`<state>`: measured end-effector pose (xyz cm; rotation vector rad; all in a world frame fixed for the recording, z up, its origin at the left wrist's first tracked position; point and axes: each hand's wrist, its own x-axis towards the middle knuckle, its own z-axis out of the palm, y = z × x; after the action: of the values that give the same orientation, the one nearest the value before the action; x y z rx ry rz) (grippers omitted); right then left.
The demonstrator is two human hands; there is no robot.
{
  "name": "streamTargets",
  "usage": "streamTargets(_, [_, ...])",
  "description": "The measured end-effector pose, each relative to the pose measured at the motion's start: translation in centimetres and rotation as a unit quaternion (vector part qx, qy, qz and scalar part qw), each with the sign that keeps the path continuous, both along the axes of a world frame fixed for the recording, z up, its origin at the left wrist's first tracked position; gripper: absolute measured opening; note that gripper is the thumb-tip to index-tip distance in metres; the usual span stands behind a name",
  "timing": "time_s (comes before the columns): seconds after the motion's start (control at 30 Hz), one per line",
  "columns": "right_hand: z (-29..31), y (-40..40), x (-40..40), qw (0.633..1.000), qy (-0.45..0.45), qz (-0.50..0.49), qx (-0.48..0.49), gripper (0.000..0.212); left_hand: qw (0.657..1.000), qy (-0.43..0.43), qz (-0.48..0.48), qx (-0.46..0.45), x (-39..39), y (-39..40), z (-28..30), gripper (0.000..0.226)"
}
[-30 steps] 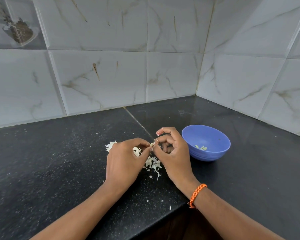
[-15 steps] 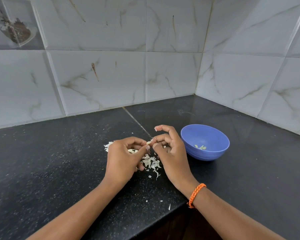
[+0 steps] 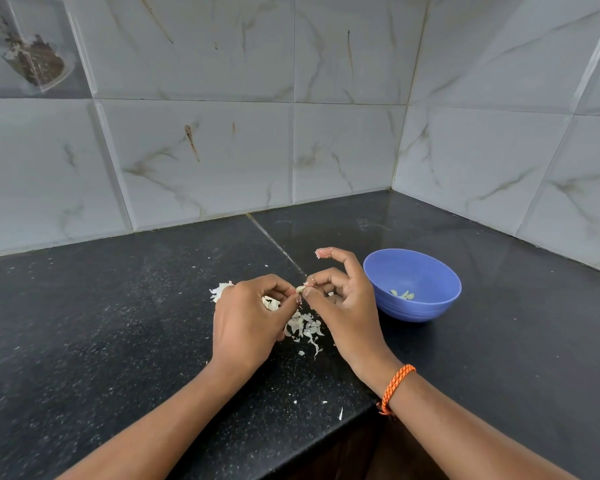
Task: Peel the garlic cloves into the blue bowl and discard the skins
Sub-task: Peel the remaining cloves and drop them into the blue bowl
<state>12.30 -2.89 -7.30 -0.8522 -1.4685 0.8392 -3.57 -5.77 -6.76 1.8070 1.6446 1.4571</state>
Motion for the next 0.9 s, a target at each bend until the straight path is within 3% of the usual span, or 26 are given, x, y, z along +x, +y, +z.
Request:
streamTargets(0.17, [-0.2, 0.1, 0.0, 0.998, 0.051, 0.012, -0.023, 0.054, 1.0, -0.008, -0.012, -0.006, 0.0, 0.2, -0.3, 0.016])
streamTargets(0.33, [-0.2, 0.1, -0.1, 0.998, 0.053, 0.016, -0.024, 0.053, 0.995, -0.076, -0.055, -0.032, -0.2, 0.5, -0.5, 0.012])
streamTargets(0.73, [-0.1, 0.3, 0.2, 0.992, -0.101, -0.032, 0.073, 0.047, 0.97, -0.199, -0.117, -0.081, -0.4, 0.7, -0.8, 0.01])
streamTargets(0.9, [0.1, 0.7, 0.9, 0.958, -0.25, -0.054, 0.13, 0.051, 0.964, -0.221, -0.121, -0.086, -0.6, 0.7, -0.8, 0.01])
